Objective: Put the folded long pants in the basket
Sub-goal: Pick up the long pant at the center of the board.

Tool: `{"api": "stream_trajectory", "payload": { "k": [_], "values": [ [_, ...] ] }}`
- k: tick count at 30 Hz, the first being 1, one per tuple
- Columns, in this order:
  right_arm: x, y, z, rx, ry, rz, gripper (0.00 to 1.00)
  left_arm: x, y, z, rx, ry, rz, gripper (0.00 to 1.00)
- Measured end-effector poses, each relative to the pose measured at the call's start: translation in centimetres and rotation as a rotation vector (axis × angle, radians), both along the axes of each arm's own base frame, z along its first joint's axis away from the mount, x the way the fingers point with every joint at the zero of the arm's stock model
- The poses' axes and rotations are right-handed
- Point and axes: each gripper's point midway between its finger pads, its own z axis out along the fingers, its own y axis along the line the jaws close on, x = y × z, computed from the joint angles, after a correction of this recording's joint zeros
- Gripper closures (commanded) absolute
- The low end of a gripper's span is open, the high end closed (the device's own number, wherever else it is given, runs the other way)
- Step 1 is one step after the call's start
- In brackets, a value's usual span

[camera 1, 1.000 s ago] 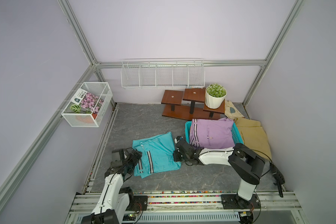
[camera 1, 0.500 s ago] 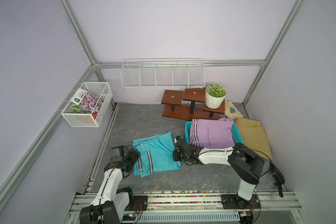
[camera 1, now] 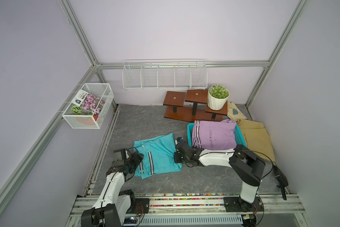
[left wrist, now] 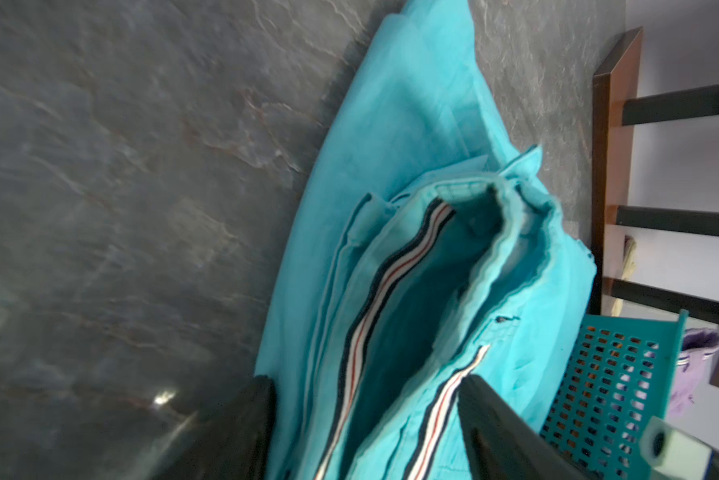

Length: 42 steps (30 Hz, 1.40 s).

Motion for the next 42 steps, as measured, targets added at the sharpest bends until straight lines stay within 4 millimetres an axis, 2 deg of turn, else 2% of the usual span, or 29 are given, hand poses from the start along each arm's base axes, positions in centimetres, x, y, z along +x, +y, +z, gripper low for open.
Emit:
{"api": "stream_trajectory", "payload": {
  "k": [3, 5, 11, 14, 17, 19, 22, 26, 28, 31, 33, 37, 42],
  "values": [
    [0.0, 0.1, 0.0, -0.006, -0.001, 0.002, 1.0, -0.1, 0.0, -1.4, -0.002, 0.051, -0.001, 1.0],
    [0.0, 0.1, 0.1, -0.01, -0.003, 0.002, 1.0, 0.0, 0.1, -1.8, -0.003, 0.067, -0.002, 1.0],
    [0.1, 0.1, 0.1, -0.012, -0.007, 0.003, 1.0, 0.4, 0.5, -1.0, 0.027, 0.081, 0.013, 1.0],
    [0.2, 0.3, 0.5, -0.011, -0.013, 0.017, 1.0, 0.2, 0.7, 0.4, 0.042, 0.061, 0.022, 1.0],
    [0.4, 0.8, 1.3, -0.013, -0.021, 0.041, 1.0, 0.3, 0.8, 2.9, 0.055, 0.017, 0.026, 1.0],
    [0.6, 1.3, 2.3, -0.014, -0.033, 0.054, 1.0, 0.6, 0.8, 4.8, 0.062, -0.019, 0.024, 1.0],
    [1.0, 1.7, 5.0, -0.005, -0.067, 0.07, 1.0, 1.2, 0.7, 7.6, 0.064, -0.069, 0.021, 1.0],
    [1.3, 1.1, 10.6, 0.025, -0.145, 0.069, 1.0, 1.9, 0.3, 11.0, 0.052, -0.114, 0.003, 1.0],
    [1.3, 0.0, 13.8, 0.05, -0.191, 0.059, 1.0, 2.1, -0.4, 12.7, 0.042, -0.146, -0.018, 1.0],
    [1.5, -2.8, 17.9, 0.105, -0.244, 0.023, 1.0, 2.2, -2.8, 15.8, 0.027, -0.207, -0.084, 1.0],
    [1.9, -6.2, 20.0, 0.131, -0.278, -0.031, 1.0, 2.2, -5.7, 17.8, 0.017, -0.243, -0.165, 1.0],
    [1.6, -12.5, 21.9, 0.135, -0.32, -0.138, 1.0, 3.0, -12.1, 20.7, 0.013, -0.272, -0.324, 1.0],
    [1.5, -20.4, 22.7, 0.115, -0.337, -0.3, 1.0, 4.6, -19.7, 21.2, 0.0, -0.256, -0.445, 1.0]
  ]
}}
